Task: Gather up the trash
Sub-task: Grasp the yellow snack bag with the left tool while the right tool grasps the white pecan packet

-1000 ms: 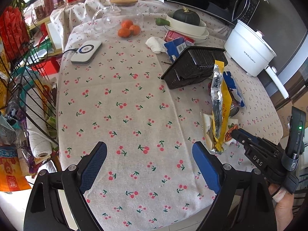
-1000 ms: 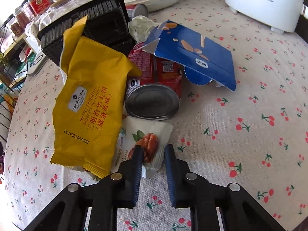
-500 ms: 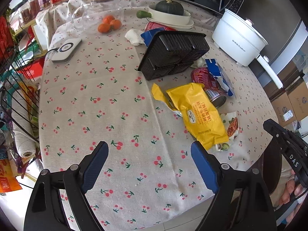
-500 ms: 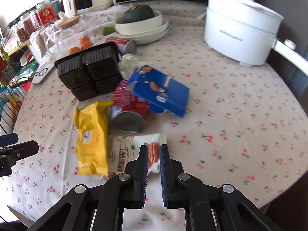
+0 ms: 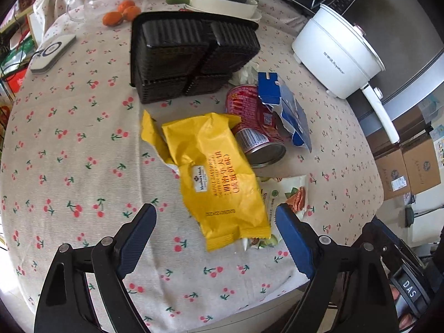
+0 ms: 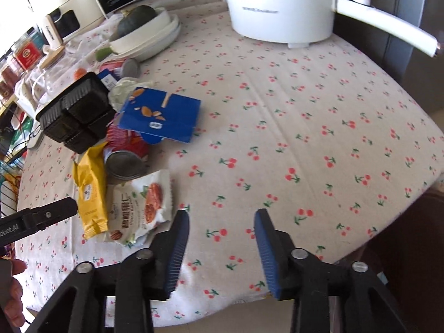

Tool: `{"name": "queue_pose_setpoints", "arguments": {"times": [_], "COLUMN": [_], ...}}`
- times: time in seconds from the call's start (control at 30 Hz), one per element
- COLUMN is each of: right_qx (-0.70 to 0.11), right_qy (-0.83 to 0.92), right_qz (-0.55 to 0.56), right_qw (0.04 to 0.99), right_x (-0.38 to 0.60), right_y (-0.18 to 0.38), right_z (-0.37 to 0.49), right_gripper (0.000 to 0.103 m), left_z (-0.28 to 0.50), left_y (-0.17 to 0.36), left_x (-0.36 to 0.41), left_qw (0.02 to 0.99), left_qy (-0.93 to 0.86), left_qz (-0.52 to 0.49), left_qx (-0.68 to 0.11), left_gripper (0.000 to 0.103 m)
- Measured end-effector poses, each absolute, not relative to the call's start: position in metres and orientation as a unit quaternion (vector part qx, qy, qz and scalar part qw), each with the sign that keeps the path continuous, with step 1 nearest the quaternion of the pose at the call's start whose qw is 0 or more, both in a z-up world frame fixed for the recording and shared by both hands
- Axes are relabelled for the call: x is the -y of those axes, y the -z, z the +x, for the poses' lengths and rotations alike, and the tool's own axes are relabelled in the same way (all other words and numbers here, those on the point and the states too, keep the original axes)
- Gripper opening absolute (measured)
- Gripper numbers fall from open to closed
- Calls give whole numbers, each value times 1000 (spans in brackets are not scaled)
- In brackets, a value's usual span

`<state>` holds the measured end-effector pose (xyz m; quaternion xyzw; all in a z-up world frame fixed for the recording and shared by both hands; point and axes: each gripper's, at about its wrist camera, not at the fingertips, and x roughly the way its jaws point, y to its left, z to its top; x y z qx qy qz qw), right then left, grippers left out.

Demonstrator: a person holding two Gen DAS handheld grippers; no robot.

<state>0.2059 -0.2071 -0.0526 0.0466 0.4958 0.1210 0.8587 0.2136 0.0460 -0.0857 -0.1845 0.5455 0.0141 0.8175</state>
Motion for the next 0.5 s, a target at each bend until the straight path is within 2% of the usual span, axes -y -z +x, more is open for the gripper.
{"name": "queue_pose_setpoints", "arguments": {"times": [0.2,0.27,0.33,0.37,0.43,0.5], "right_qx": [-497,-499,-502,-503,-504,-506], "right_qy": [-119,-120,-121,-121,-123,-126], "right_qz": [35,32,29,26,23,21], "right_qw": [859,858,856,855,855,853], "right_x": [213,212,211,209,205,200], "right_y": [53,55,57,58,60,62], "right_z": [205,205,206,206,207,208], "right_gripper": [66,68,69,69,70,70], "left_z": [228,227,227,227,225,222], "left_y": [110,111,110,111,110,106], "left_x": [-34,-38,-44,-45,-48,-52], "left_qw": [801,805,805,805,804,804], "left_qy": [-32,-38,-30,-24,-12,-4], "left_qz": [-185,-197,-202,-203,-208,-209], "left_qx": [-568,-558,-557,-557,-557,-556], "left_gripper": [89,81,56,55,44,39]}}
